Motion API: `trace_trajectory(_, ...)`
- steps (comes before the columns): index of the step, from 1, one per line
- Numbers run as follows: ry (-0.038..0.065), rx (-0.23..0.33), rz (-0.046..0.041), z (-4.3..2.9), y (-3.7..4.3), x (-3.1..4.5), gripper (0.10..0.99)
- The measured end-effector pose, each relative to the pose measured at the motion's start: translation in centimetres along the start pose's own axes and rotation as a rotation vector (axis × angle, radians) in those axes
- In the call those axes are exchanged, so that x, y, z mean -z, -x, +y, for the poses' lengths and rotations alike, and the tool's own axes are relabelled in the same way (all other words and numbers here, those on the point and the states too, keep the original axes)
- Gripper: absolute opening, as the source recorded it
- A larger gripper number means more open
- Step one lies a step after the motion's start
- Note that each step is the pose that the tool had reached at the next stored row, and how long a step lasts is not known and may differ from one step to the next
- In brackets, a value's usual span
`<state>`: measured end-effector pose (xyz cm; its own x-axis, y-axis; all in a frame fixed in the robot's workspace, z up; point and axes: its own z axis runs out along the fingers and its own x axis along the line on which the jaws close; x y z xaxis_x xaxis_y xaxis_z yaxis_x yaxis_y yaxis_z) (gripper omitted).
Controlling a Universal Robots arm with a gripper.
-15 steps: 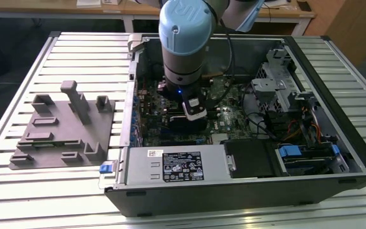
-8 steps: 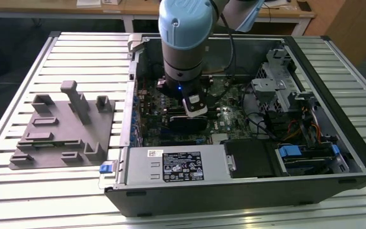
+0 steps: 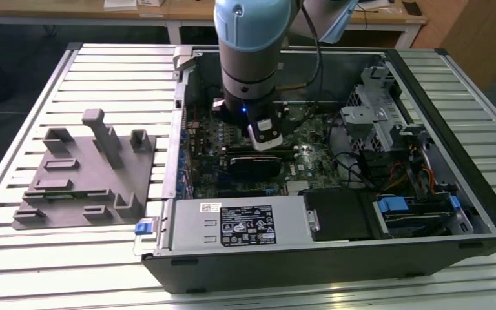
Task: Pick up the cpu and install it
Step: 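Install the second cpu locking lever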
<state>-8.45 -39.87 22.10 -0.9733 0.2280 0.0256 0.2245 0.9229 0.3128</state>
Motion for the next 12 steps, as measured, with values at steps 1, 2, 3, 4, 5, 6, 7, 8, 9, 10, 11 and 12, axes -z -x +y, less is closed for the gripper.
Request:
trace_trajectory(1, 0.000, 0.000, 0.0000, 0.07, -0.01, 0.22, 0.106)
trace_trajectory(2, 0.000, 0.000, 0.0000, 0.16, -0.01, 0.50, 0.106)
trace_trajectory(3, 0.000, 0.000, 0.0000, 0.24, -0.02, 0.75, 0.106)
trace_trajectory(4, 0.000, 0.000, 0.0000, 0.32, -0.03, 0.99, 0.106)
trace_trajectory(5, 0.000, 0.000, 0.0000, 0.41, -0.03, 1.26, 0.106)
trace_trajectory(6, -0.002, 0.000, -0.0003, 0.49, -0.04, 1.48, 0.106)
trace_trajectory(7, -0.003, 0.000, -0.0007, 0.56, -0.04, 1.71, 0.106)
trace_trajectory(8, -0.006, 0.000, -0.0013, 0.62, -0.05, 1.89, 0.106)
trace_trajectory(9, -0.014, 0.000, -0.0033, 0.67, -0.05, 1.99, 0.106)
trace_trajectory(10, -0.027, 0.000, -0.0067, 0.70, -0.06, 2.05, 0.106)
trace_trajectory(11, -0.046, 0.000, -0.0115, 0.72, -0.05, 2.09, 0.106)
trace_trajectory(12, -0.063, -0.001, -0.0157, 0.74, -0.05, 2.09, 0.106)
